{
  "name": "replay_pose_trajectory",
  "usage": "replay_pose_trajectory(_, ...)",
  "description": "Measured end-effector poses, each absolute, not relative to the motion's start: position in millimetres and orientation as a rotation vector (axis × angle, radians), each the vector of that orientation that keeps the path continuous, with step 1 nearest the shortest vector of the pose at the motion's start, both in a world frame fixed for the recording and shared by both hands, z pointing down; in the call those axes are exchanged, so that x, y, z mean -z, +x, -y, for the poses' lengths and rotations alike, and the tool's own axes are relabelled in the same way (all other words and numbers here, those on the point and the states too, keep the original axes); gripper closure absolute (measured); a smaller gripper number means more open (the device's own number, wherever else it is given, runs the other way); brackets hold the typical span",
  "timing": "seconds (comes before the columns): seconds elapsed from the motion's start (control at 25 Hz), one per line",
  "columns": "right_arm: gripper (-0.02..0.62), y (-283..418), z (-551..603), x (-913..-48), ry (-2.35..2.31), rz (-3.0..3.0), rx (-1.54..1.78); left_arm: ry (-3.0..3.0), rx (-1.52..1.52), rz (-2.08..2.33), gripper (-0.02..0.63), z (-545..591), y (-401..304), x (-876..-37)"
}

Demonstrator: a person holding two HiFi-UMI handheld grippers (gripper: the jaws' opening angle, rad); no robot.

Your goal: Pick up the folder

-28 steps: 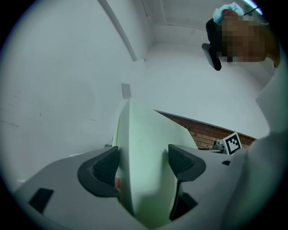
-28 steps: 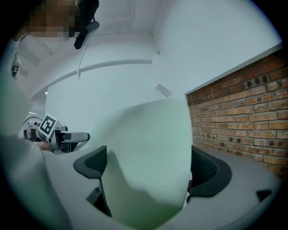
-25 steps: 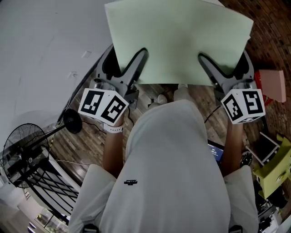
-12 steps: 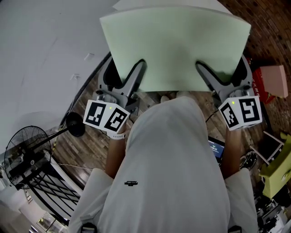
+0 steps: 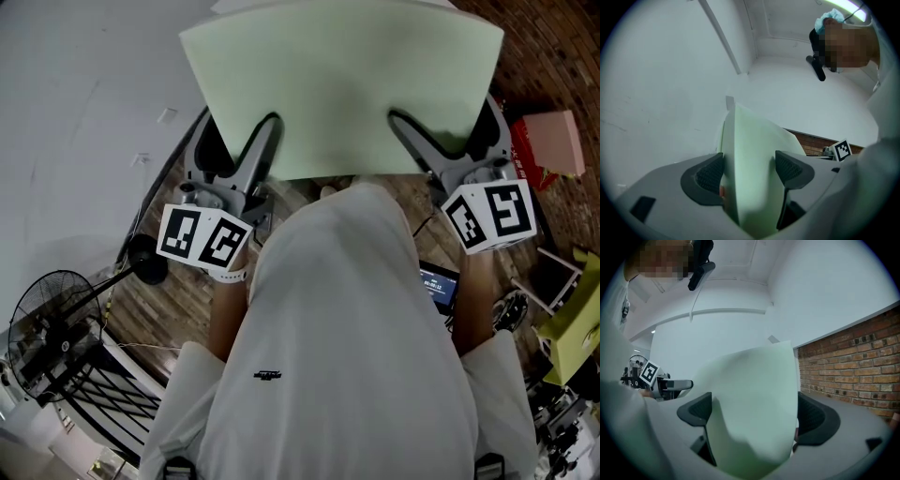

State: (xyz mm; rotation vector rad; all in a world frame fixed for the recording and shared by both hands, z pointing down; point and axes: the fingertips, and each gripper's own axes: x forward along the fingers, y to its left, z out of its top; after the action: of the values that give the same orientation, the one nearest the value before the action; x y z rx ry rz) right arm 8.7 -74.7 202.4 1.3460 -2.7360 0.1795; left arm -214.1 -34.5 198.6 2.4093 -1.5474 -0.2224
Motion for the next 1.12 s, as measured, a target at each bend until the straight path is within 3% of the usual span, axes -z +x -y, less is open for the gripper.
replay_pose_trajectory(1.12,0.048,10,74,-219,1.362,2.704,-0.193,2.382,0.204,1.524,0.247,35,-214,-219)
